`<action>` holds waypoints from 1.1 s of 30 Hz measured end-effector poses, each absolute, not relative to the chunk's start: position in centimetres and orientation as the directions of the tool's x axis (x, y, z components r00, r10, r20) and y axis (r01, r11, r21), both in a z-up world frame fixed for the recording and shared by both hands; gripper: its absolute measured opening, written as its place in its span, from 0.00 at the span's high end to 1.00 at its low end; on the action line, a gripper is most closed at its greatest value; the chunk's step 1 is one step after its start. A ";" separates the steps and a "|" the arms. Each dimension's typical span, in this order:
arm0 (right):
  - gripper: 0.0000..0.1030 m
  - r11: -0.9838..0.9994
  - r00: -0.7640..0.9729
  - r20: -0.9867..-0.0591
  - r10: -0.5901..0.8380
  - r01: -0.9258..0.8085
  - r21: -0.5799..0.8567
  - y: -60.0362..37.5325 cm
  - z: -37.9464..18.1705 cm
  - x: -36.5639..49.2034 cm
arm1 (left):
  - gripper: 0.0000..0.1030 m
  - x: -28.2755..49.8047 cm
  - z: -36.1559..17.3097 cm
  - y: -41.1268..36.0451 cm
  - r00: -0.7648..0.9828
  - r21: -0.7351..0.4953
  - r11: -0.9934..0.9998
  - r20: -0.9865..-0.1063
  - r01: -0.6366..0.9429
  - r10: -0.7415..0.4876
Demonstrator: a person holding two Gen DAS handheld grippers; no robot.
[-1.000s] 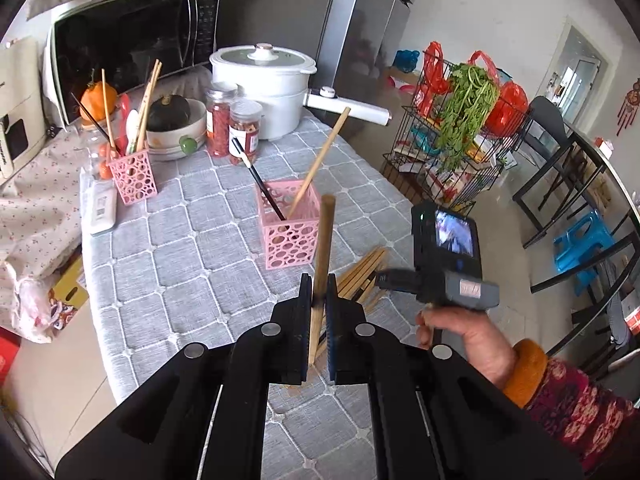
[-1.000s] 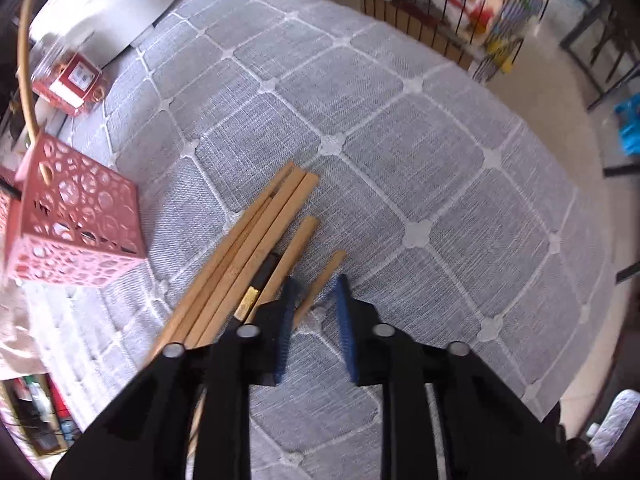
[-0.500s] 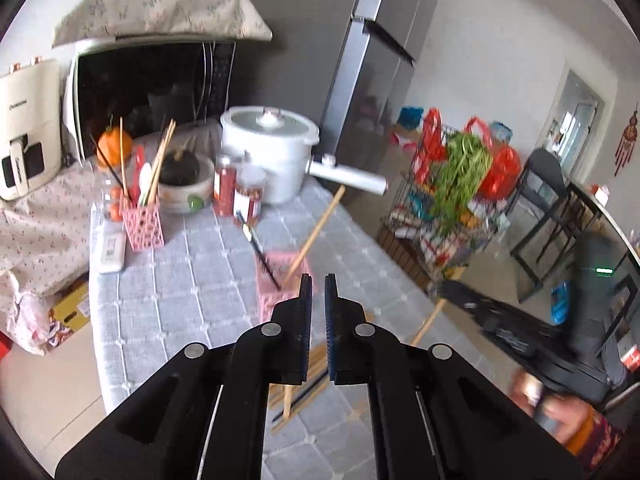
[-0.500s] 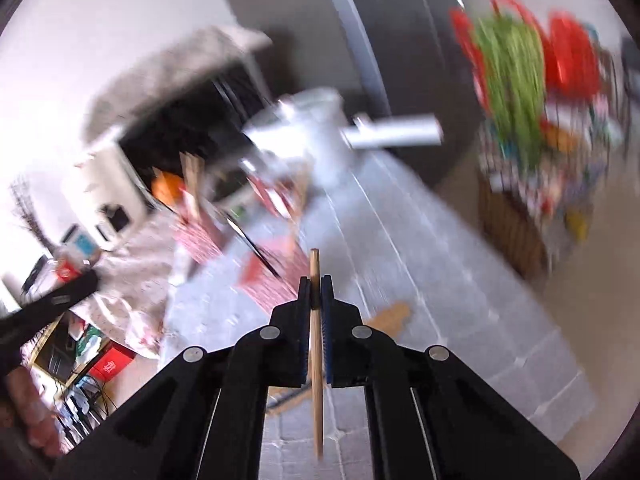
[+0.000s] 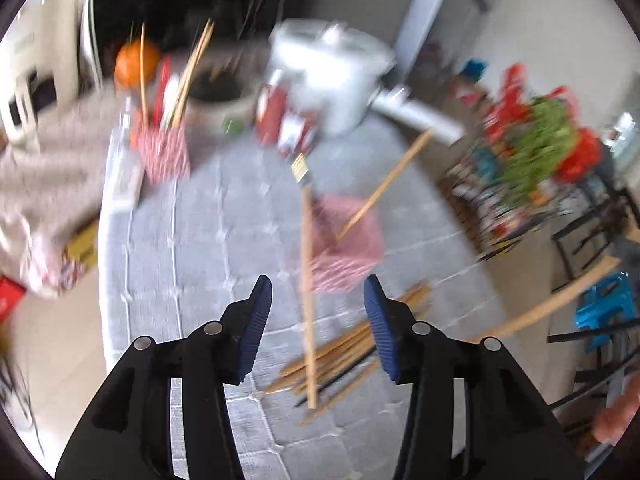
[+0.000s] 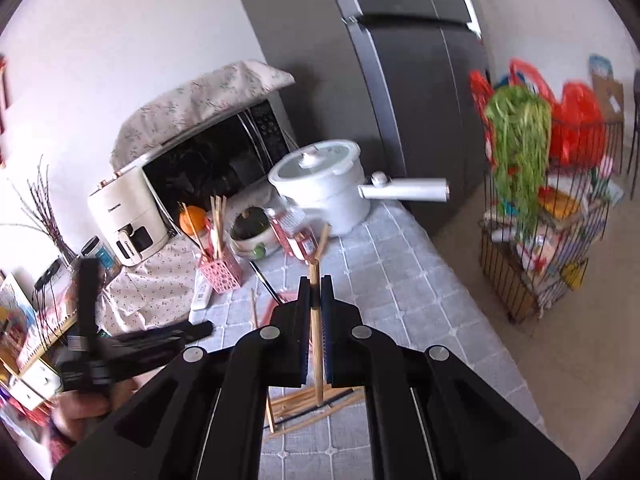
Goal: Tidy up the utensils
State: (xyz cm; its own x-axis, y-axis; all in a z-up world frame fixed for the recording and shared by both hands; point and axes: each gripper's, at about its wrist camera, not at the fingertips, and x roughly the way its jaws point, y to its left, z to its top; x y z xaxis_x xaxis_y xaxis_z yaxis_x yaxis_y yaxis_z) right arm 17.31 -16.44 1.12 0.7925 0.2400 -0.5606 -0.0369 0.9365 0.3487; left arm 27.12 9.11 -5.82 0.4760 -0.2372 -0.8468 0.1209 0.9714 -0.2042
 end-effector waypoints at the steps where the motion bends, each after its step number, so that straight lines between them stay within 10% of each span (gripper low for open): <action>1: 0.95 0.933 0.784 -0.571 0.242 -0.026 0.360 -16.8 0.5 17.5 | 0.49 27.8 -7.0 9.4 0.449 -0.196 0.976 -0.866 0.098 -0.219; 9: 0.95 0.934 0.747 -0.619 0.242 -0.007 0.358 -17.2 -2.4 18.6 | 0.47 30.2 -12.0 9.2 0.337 -0.241 0.964 -0.903 0.115 -0.266; 11: 0.95 0.930 0.734 -0.631 0.249 0.000 0.367 -17.2 -3.0 19.1 | 0.58 30.7 -13.2 8.5 0.315 -0.241 0.962 -0.910 0.127 -0.270; 13: 0.95 0.930 0.727 -0.641 0.248 0.005 0.366 -17.1 -3.4 19.3 | 0.93 30.8 -14.4 8.1 0.282 -0.253 0.957 -0.916 0.142 -0.284; 33: 0.95 0.900 0.810 -0.507 0.294 -0.056 0.433 -16.7 4.2 18.2 | 0.94 24.2 3.1 7.7 0.778 -0.159 0.970 -0.579 0.183 -0.242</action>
State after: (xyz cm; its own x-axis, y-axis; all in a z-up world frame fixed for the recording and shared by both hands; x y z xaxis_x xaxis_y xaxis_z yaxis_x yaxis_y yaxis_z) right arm 18.16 -16.72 4.23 0.8101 0.2945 -0.5070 -0.0558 0.8995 0.4333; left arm 24.15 7.75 3.13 0.7784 -0.2419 -0.5792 0.1830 0.9701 -0.1593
